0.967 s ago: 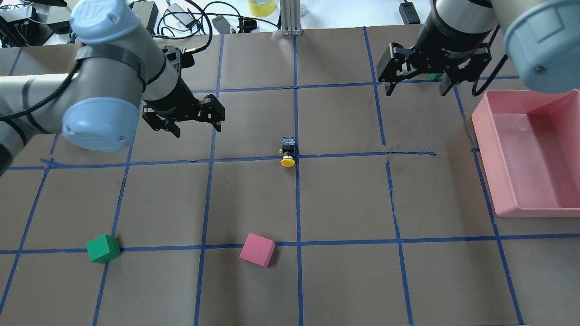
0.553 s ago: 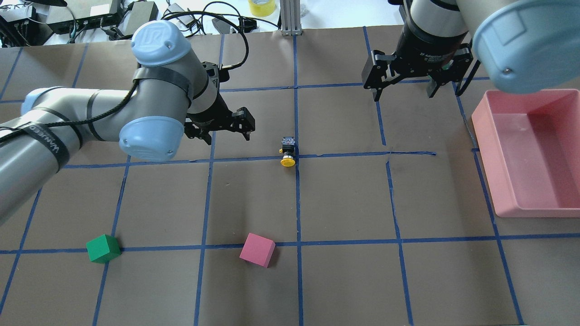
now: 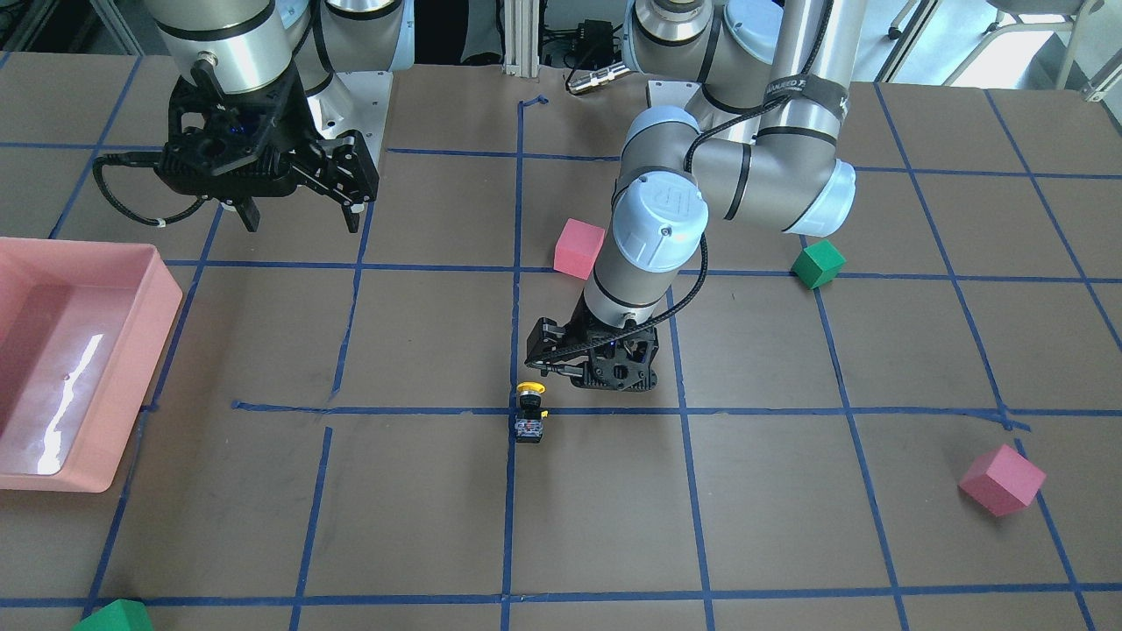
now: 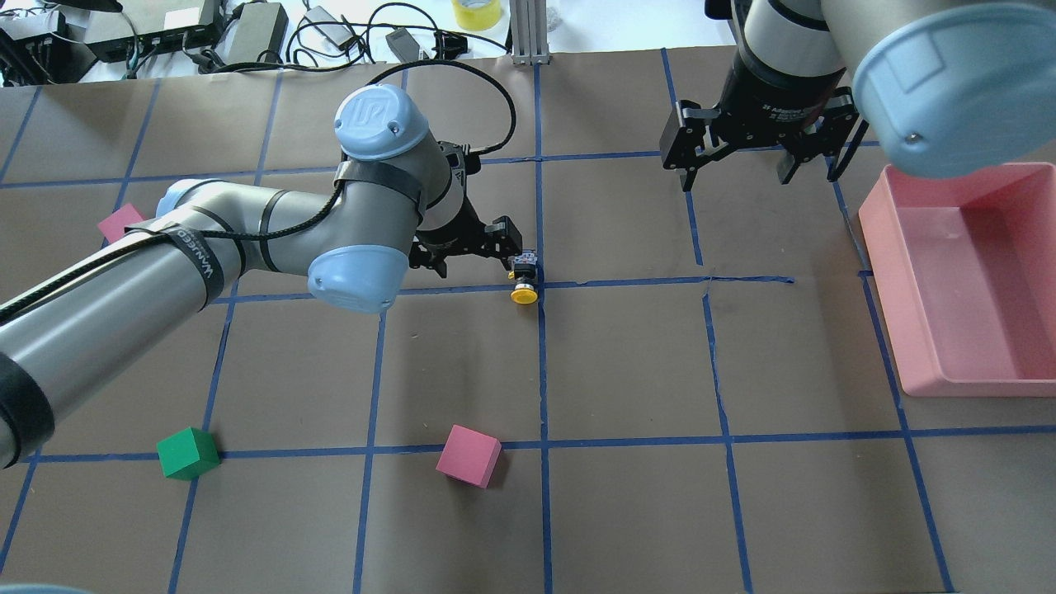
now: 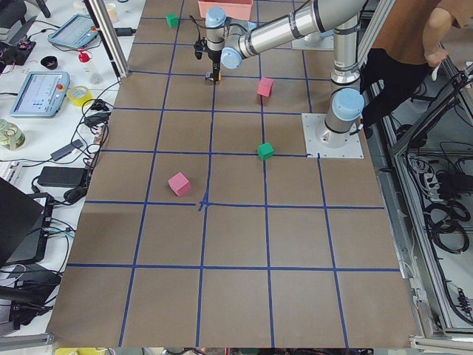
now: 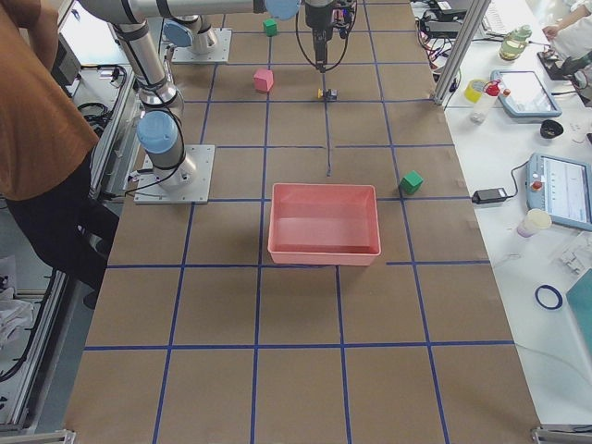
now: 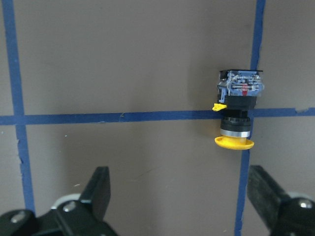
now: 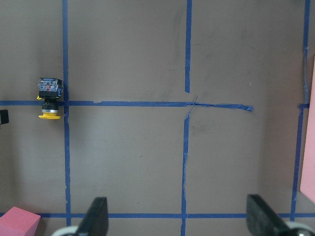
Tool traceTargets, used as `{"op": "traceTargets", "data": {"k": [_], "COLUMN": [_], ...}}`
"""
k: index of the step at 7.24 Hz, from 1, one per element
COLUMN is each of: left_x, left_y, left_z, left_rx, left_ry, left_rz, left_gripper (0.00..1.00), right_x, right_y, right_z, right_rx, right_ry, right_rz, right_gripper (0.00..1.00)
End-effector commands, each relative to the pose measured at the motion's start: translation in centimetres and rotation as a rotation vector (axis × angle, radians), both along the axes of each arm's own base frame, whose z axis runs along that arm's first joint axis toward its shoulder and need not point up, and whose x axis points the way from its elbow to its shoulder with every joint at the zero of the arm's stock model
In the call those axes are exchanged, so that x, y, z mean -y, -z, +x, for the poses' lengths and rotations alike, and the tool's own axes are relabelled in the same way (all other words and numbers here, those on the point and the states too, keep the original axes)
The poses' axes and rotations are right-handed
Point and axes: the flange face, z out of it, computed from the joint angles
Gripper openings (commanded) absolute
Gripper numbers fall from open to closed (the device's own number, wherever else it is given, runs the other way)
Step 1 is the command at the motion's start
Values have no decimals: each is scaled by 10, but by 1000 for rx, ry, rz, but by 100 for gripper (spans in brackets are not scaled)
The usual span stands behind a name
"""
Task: Align button upright
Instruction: 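Reach the left gripper to the lying switch and grasp its body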
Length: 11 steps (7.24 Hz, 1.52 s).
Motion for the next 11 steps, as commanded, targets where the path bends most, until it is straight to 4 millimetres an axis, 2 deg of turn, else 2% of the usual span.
{"op": "traceTargets", "data": {"k": [1, 5, 6, 7, 8, 9, 10, 11], "left_x": [0, 3, 4, 4, 4, 3, 2, 4], "left_y": [25, 61, 65, 69, 75, 78, 78, 74], "left_z": [-16, -38, -39, -41, -42, -42, -45, -47], "left_rx": [-21, -30, -31, -50, -52, -53, -83, -102], "left_ry": [23, 56, 57, 59, 59, 58, 38, -49], "left_rz": [11, -17, -17, -3, 7, 17, 33, 54], "left_gripper": [97, 96, 83, 65, 63, 49, 16, 0], "right_x": [-1, -1, -1, -1, -1, -1, -2, -2], "right_y": [6, 6, 6, 7, 7, 7, 7, 7], "right_z": [-1, -1, -1, -1, -1, -1, -1, -1], "right_rx": [-2, -2, -2, -2, -3, -3, -3, -3], "right_ry": [1, 1, 0, 1, 0, 1, 1, 1], "right_rz": [9, 10, 12, 13, 15, 16, 18, 18], "right_gripper": [100, 100, 100, 100, 100, 100, 100, 100]}}
